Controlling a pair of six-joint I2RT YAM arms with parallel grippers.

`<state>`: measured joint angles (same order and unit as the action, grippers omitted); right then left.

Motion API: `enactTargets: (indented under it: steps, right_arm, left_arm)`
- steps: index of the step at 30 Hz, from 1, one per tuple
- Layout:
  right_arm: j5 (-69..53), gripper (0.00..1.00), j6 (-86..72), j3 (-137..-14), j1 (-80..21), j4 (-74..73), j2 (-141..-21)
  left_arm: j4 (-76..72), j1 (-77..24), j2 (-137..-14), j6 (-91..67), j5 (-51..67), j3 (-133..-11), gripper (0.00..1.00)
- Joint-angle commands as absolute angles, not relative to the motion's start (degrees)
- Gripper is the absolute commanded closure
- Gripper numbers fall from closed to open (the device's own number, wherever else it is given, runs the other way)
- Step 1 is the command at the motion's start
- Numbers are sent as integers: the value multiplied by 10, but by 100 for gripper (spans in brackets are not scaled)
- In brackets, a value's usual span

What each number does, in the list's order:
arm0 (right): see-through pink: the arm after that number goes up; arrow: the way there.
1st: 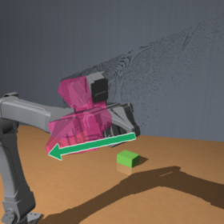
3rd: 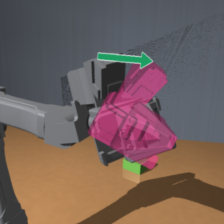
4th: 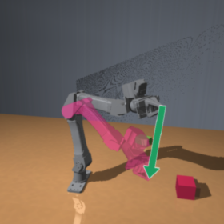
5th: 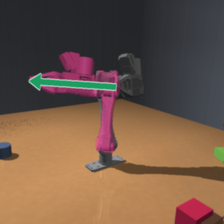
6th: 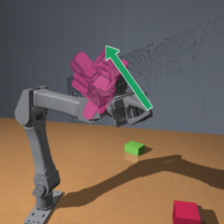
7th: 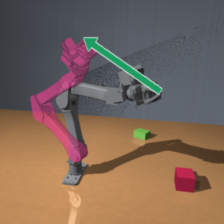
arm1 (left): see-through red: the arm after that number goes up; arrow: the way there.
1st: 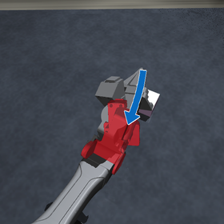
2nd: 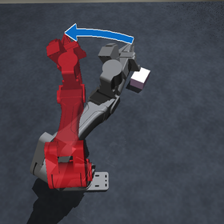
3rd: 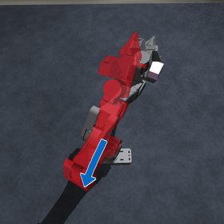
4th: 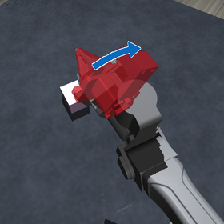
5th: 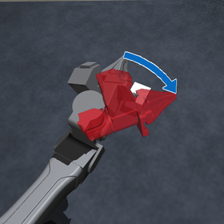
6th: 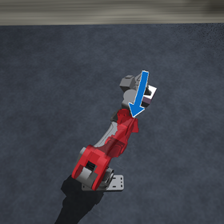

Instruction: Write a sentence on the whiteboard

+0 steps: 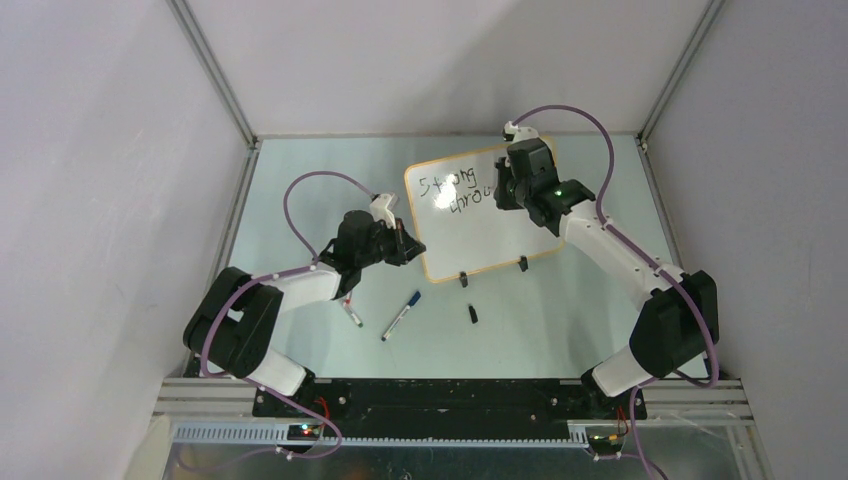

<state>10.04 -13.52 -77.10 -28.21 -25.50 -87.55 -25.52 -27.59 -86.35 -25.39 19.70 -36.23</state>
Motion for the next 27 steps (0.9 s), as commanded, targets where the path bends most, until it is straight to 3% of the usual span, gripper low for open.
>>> enactTargets:
  steps: [1,27]
  right_arm:
    - [110,100,-143,-760,-279,-257,-860]
    - [114,100,-141,-727,-279,-240,-787]
  left_arm:
    - [-234,-285,-853,-223,185,-377,100]
    - [-233,-286,-855,-225,185,-378,100]
